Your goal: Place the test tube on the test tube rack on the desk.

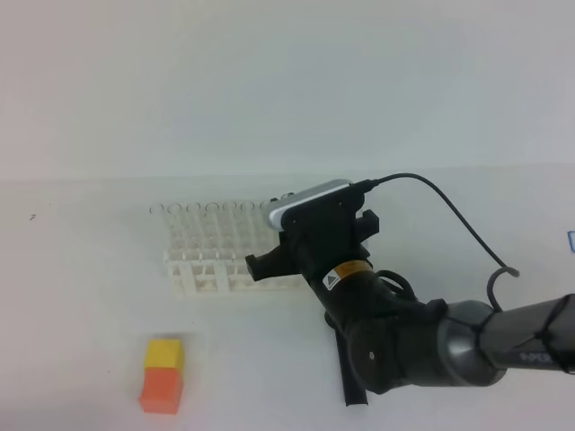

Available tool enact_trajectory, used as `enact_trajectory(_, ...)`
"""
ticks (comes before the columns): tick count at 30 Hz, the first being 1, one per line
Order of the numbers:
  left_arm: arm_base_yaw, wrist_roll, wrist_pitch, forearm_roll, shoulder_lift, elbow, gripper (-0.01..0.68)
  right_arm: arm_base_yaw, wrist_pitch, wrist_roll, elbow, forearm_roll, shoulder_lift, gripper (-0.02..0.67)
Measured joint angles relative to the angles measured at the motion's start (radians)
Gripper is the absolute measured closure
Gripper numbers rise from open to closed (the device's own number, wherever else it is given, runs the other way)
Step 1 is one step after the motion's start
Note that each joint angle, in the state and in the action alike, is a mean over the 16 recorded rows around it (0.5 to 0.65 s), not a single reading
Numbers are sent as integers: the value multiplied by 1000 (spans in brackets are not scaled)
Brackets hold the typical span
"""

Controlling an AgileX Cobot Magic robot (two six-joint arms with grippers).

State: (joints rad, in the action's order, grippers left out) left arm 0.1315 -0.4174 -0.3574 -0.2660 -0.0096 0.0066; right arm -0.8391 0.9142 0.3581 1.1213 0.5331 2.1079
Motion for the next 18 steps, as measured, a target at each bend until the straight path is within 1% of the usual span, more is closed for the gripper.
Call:
enact_trajectory(11,-1,0,2,0,-4,6,674,0,14,-5,1,4,20,522)
enact_trajectory(18,-1,1,4,0,-5,10,674,-1,1,3,0,13,24,490)
